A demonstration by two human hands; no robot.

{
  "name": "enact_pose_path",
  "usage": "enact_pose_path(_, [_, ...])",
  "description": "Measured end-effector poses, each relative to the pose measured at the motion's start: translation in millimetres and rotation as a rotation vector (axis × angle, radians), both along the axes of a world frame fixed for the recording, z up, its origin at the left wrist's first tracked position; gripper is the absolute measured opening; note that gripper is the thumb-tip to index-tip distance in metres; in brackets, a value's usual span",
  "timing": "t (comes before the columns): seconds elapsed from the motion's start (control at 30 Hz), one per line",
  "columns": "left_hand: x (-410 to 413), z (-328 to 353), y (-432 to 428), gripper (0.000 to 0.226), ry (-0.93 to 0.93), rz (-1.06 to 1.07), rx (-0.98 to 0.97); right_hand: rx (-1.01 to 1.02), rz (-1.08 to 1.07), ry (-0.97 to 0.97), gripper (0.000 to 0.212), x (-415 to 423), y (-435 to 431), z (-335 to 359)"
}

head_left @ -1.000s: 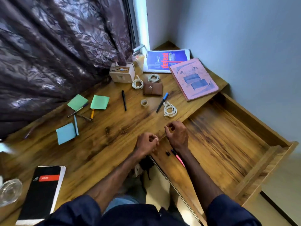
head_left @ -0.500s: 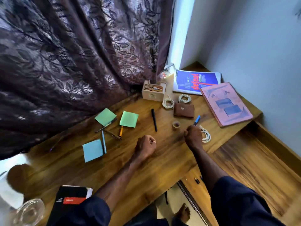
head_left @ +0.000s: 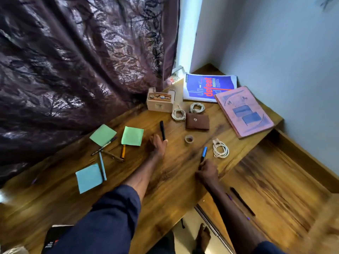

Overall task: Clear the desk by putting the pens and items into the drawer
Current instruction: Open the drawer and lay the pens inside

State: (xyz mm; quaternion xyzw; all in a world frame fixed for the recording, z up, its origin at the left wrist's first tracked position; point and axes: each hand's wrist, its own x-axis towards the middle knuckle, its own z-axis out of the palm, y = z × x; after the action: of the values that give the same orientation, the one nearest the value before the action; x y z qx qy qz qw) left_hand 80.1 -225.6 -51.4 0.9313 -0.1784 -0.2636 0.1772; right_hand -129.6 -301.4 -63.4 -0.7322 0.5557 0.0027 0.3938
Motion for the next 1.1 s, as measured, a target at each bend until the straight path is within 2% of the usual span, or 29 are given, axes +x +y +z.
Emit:
enact_pose_path(0.1, [-3,5,-6,0.044,-0.088,0.006,0.07,0.053,0.015,-0.02,0.026,-19,20,-3])
enact_pose_path(0.17, [-12,9,-1,0.041,-0.083,0.04,0.065,0.1,0.028,-0.002,0.03,-29,28,0])
enact_pose_path(0.27, [-31,-6,24,0.043,0.01,0.141,0.029,0.155,0.014,0.016,0.039,-48,32,11])
enact_pose_path(0.33, [-60,-8,42,0.032,0.099,0.176,-0.011,0.12,0.029,-0.004,0.039,-69,32,19])
enact_pose_path(0.4, [-105,-1,55,0.024,0.145,0.119,-0.121,0.097,0.037,-0.052,0.036,-96,30,23])
enact_pose_path(0.47, [-155,12,61,0.027,0.228,0.047,-0.229,0.085,0.014,-0.067,0.031,-128,26,22])
enact_pose_path(0.6, [-243,23,42,0.021,0.386,-0.089,-0.304,0.027,-0.041,-0.054,0.019,-199,9,19])
enact_pose_path(0.73, [-310,26,4,0.022,0.501,-0.231,-0.274,0.041,-0.124,0.06,0.012,-270,-19,8])
enact_pose_path(0.83, [-340,19,-18,0.013,0.607,-0.242,-0.229,0.058,-0.171,0.171,0.013,-315,-41,-6])
enact_pose_path(0.9, [-355,12,-28,0.018,0.633,-0.233,-0.195,0.074,-0.185,0.249,0.01,-342,-54,-15])
enact_pose_path(1.1, [-380,-5,-39,0.018,0.647,-0.2,-0.104,0.044,-0.027,0.429,0.014,-379,-66,-41])
